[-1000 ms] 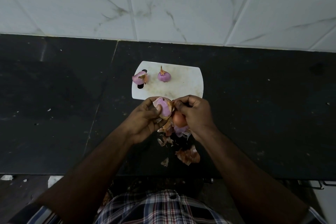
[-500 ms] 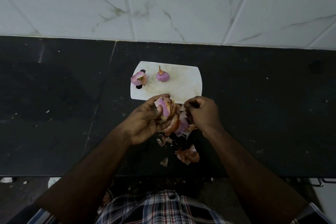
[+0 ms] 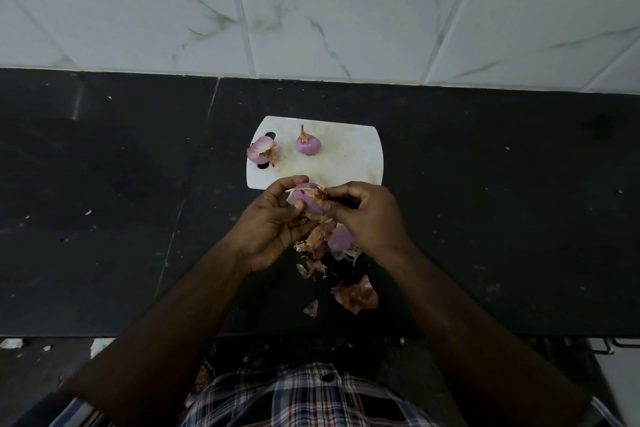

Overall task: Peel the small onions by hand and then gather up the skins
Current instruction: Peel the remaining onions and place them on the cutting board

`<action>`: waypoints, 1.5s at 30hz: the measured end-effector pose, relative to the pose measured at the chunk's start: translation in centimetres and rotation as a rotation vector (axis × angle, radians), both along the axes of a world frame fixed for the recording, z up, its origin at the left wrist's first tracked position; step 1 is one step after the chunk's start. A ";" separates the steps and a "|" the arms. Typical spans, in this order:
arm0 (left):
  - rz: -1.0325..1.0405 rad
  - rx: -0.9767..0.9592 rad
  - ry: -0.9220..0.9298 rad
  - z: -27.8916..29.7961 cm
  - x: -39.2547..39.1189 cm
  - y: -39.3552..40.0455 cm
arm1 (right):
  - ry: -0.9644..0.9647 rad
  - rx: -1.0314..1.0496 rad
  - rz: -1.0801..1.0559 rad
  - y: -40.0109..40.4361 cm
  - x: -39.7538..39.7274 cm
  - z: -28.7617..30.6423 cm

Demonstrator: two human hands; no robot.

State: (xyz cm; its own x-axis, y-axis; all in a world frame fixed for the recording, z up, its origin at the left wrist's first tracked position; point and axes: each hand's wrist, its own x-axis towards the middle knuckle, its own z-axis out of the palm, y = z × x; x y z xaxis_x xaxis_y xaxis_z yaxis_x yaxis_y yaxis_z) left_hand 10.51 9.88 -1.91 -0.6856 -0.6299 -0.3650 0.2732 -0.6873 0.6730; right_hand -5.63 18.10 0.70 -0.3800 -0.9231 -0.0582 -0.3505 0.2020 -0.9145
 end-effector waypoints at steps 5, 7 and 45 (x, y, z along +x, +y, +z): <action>0.002 0.011 0.007 0.1 0.1 0.5 | 0.120 -0.003 -0.063 -0.3 0.1 -0.7; 0.009 0.037 0.037 0.1 0.2 0.6 | 0.148 0.015 -0.089 -0.2 -0.2 -0.9; 0.039 -0.167 -0.068 0.8 0.5 1.2 | 0.331 0.062 -0.003 0.4 -0.9 -1.8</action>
